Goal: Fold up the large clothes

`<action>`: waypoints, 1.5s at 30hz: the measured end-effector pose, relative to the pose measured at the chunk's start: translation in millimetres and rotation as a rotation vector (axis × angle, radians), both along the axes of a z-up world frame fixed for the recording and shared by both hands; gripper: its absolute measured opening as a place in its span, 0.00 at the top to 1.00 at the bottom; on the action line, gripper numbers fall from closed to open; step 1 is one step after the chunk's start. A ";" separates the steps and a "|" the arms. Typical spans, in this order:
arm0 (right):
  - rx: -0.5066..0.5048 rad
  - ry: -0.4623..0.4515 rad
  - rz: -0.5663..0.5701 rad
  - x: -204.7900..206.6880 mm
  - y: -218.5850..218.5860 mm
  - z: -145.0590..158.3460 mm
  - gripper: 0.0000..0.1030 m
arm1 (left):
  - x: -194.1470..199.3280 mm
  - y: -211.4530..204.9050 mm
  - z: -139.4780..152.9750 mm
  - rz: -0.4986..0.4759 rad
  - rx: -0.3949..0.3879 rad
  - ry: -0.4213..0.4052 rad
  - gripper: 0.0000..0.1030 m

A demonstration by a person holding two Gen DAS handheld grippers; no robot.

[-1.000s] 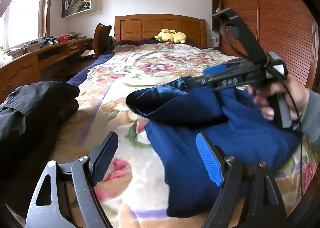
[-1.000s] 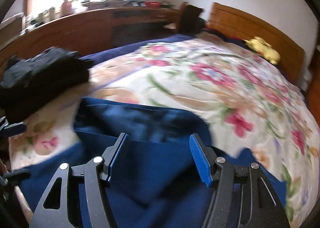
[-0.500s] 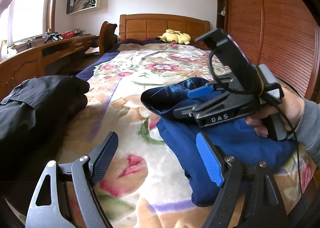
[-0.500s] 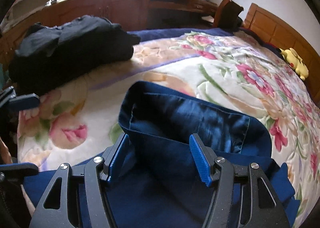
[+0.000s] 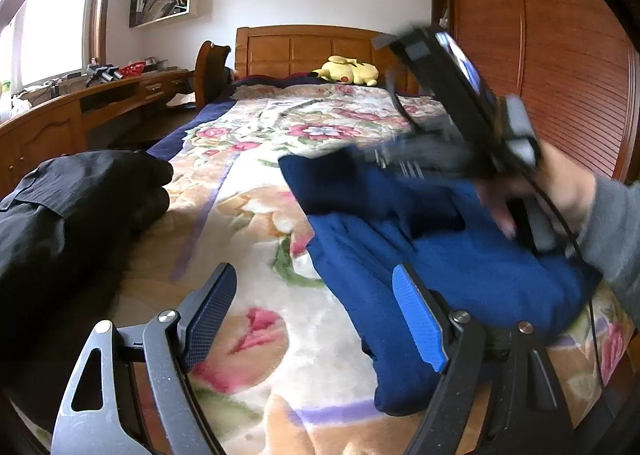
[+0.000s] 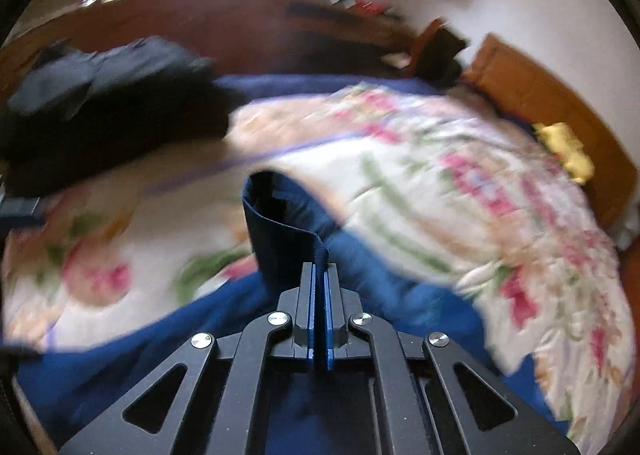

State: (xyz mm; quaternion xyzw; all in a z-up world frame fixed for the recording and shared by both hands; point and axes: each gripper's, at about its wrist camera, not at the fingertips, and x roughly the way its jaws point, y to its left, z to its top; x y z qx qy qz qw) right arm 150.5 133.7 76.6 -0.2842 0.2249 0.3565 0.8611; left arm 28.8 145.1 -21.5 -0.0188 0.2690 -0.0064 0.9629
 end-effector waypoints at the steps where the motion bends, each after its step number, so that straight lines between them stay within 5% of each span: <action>1: 0.019 -0.034 -0.033 5.7 0.9 7.2 0.97 | 1.7 -1.5 -0.5 -0.002 0.003 0.003 0.21; 5: 0.077 -0.132 -0.186 36.7 3.9 34.4 0.97 | 3.5 -5.2 -3.0 -0.007 0.011 0.011 0.21; 7: 0.085 -0.107 -0.248 54.6 5.6 35.6 0.97 | 4.6 -6.4 -4.0 -0.009 0.015 0.014 0.21; 8: 0.074 -0.076 -0.229 59.9 8.5 32.7 0.90 | 4.9 -6.8 -4.4 -0.011 0.016 0.017 0.21; 10: 0.041 -0.056 -0.243 62.4 9.4 26.7 0.61 | 4.9 -8.0 -4.8 -0.015 0.014 0.018 0.21; 11: 0.068 -0.044 -0.235 61.3 2.7 27.5 0.37 | 4.1 -8.7 -4.2 -0.019 0.014 0.015 0.21; 12: 0.097 -0.031 -0.225 60.3 -5.7 29.5 0.29 | 3.1 -9.4 -3.3 -0.021 0.014 0.012 0.21; 17: 0.137 -0.054 -0.343 62.3 -78.9 37.8 0.29 | 2.9 -15.2 -3.1 -0.032 0.018 0.015 0.21; 27: 0.058 0.103 -0.758 113.4 -259.8 -12.6 0.29 | 4.3 -25.1 -5.7 -0.041 0.034 0.030 0.21; 37: 0.183 0.291 -0.814 161.5 -308.5 -39.6 0.39 | 12.6 -35.4 -13.6 -0.041 0.061 0.061 0.21; 40: 0.186 0.327 -0.778 162.0 -308.4 -43.1 0.58 | 14.6 -37.3 -15.8 -0.040 0.068 0.070 0.21; 43: 0.174 0.337 -0.710 152.4 -308.7 -43.5 0.90 | 15.7 -38.2 -16.7 -0.039 0.070 0.073 0.21; 45: 0.149 0.309 -0.675 148.4 -307.9 -41.8 0.97 | 16.1 -38.5 -17.2 -0.040 0.070 0.076 0.21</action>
